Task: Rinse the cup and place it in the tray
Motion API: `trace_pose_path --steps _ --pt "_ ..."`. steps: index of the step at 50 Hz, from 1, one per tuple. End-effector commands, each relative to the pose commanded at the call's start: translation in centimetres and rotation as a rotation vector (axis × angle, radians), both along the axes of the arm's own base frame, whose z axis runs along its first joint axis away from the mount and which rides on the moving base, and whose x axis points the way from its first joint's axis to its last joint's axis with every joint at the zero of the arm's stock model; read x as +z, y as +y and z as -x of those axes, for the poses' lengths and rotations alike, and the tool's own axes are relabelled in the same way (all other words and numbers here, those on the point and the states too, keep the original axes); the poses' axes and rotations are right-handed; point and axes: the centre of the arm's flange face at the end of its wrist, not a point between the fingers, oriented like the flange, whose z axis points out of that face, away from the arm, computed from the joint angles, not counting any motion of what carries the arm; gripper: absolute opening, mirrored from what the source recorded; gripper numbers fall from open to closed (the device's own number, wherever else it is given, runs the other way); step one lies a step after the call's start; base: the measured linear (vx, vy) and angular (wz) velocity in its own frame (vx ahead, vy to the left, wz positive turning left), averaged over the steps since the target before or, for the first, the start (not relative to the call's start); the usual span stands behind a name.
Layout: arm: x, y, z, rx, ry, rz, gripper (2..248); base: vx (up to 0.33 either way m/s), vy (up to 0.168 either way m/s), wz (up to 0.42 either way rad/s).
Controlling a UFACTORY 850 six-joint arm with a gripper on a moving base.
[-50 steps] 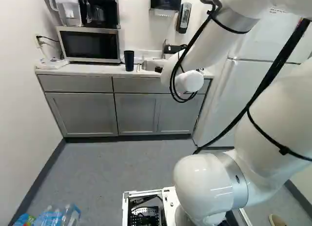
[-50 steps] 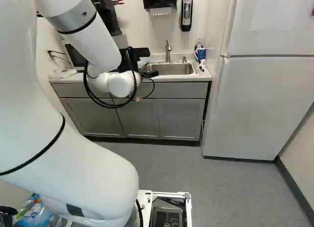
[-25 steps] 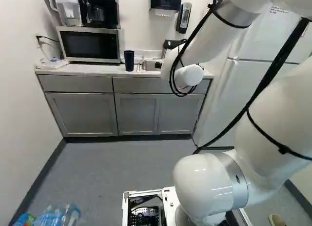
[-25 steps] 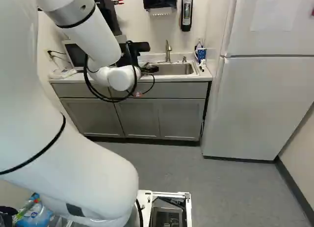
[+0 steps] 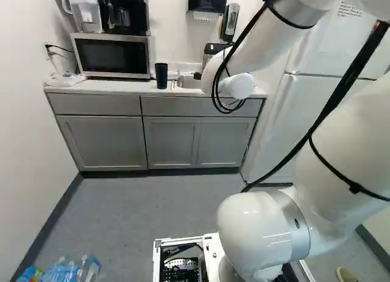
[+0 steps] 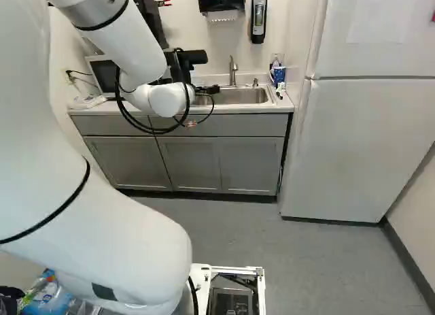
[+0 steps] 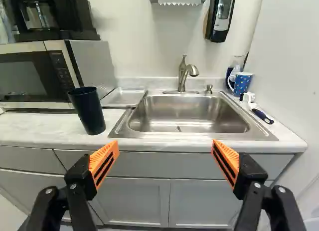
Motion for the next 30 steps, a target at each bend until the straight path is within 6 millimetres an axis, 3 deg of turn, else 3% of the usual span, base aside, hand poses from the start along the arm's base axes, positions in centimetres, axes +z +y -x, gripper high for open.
trace_pose_path --steps 30 --pt "2.7 0.0 -1.2 0.0 -0.005 0.0 247 0.0 0.0 0.0"
